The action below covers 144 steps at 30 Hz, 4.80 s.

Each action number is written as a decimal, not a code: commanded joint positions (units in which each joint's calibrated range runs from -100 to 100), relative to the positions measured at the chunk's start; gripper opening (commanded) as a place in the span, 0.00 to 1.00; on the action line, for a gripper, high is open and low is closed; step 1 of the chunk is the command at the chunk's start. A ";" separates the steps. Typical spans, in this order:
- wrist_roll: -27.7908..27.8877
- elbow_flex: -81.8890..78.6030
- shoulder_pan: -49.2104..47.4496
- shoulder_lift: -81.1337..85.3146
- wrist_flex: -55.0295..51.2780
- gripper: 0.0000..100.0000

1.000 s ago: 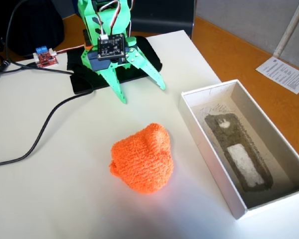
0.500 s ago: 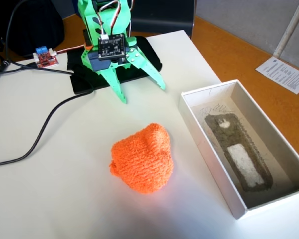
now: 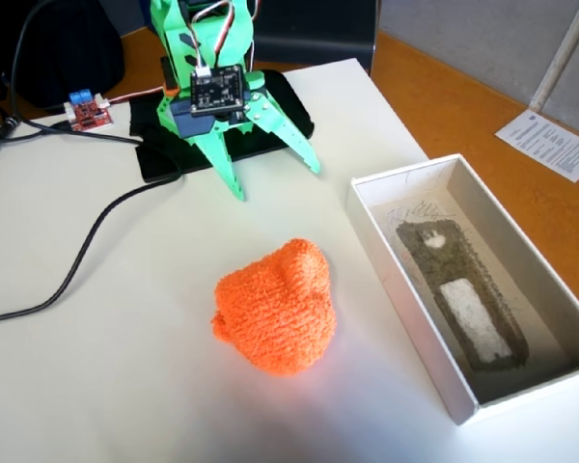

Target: Remove orange objects from table

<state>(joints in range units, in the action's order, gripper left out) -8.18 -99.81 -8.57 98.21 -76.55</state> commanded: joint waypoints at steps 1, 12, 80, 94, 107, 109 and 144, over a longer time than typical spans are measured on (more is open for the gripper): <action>-0.15 0.10 0.62 -0.40 0.06 0.41; 0.73 0.10 -0.12 0.02 -0.18 0.40; 3.61 59.21 13.04 -97.92 40.76 0.00; 0.73 90.22 -1.52 -75.43 36.87 0.00; -1.07 98.17 -22.60 -85.08 11.33 0.00; -0.98 90.32 -22.74 -86.09 10.93 0.00; 4.40 69.87 -18.68 -81.81 20.01 0.00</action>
<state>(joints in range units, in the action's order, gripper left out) -4.57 -29.74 -28.74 12.68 -58.57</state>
